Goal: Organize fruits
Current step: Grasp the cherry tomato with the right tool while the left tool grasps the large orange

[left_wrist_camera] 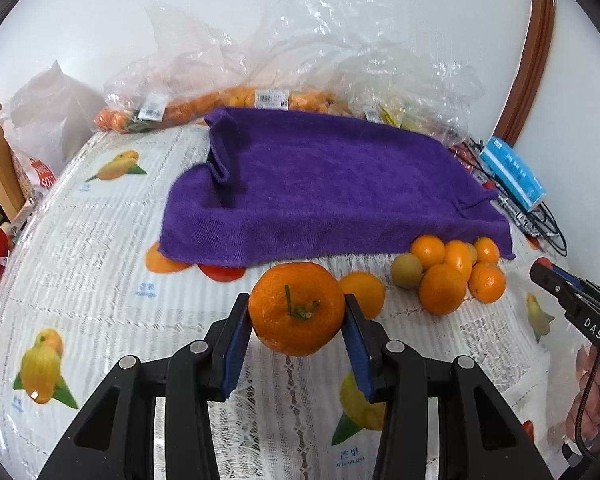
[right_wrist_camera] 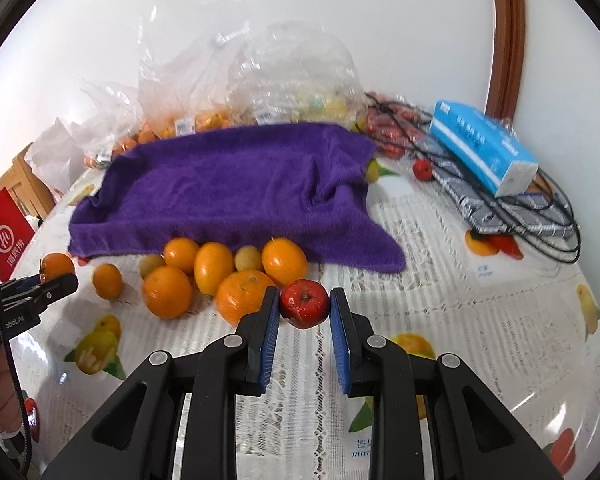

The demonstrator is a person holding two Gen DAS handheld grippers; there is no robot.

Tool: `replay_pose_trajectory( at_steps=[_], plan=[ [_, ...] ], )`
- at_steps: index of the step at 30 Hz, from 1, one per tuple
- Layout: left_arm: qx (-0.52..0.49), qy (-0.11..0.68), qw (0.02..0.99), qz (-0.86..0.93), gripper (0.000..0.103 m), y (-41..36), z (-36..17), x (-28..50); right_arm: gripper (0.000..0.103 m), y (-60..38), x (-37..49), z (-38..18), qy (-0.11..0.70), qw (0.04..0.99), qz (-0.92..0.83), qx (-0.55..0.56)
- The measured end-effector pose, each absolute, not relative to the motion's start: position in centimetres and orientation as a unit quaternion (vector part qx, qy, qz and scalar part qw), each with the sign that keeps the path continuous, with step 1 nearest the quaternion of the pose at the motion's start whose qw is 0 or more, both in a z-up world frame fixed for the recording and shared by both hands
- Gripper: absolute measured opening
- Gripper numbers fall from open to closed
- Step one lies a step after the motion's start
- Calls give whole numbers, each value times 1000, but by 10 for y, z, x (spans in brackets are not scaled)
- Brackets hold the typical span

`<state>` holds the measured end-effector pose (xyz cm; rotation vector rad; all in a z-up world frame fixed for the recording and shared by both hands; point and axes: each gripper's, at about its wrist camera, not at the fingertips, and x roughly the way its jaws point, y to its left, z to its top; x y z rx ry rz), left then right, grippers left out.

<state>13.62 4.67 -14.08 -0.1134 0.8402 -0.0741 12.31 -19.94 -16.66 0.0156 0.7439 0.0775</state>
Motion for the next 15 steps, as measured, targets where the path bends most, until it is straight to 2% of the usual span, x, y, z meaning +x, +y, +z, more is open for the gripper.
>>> replay_pose_trajectory(
  at_steps=[15],
  plan=[
    [-39,378,924,-38,42,43,-99,186,25,-178,147,-105,309,950,44,-3]
  ],
)
